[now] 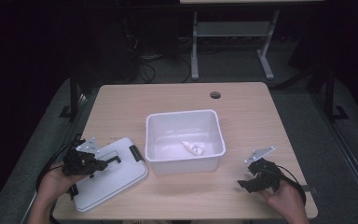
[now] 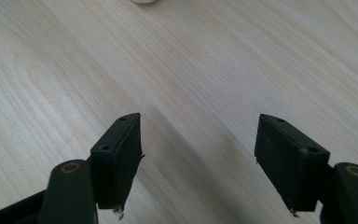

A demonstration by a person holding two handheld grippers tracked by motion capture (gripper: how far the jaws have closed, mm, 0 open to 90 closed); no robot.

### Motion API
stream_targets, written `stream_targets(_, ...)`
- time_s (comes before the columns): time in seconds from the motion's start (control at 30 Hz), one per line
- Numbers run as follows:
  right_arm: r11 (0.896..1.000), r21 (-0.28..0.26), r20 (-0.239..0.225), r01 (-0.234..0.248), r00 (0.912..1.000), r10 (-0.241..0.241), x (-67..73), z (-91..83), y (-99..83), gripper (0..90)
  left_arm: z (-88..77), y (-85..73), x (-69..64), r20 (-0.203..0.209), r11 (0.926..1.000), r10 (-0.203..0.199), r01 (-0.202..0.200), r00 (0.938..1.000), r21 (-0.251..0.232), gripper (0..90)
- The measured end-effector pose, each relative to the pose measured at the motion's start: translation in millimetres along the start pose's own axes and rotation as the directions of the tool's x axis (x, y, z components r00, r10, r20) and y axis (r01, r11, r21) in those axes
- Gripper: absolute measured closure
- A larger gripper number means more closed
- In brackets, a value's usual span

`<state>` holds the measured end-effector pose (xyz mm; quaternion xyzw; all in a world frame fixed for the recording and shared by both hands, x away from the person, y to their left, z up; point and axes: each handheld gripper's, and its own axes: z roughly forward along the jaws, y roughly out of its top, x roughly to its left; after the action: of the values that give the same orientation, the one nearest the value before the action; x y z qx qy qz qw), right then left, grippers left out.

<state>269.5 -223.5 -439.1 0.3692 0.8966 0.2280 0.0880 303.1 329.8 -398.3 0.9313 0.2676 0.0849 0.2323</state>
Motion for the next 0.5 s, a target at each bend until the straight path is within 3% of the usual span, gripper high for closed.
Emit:
stream_targets(0.17,1.000,-0.002,-0.002,-0.003,1.0000,0.003,-0.2,-0.3,-0.3,31.0,0.0,3.8,4.3,0.016,0.9996,0.019,-0.019,0.9997,0.022,83.8)
stream_targets(0.5,1.000,-0.011,-0.006,-0.005,1.0000,0.005,-0.6,-1.9,-0.8,30.9,-11.3,9.0,7.9,0.033,0.9995,0.030,-0.030,0.9990,0.011,84.2)
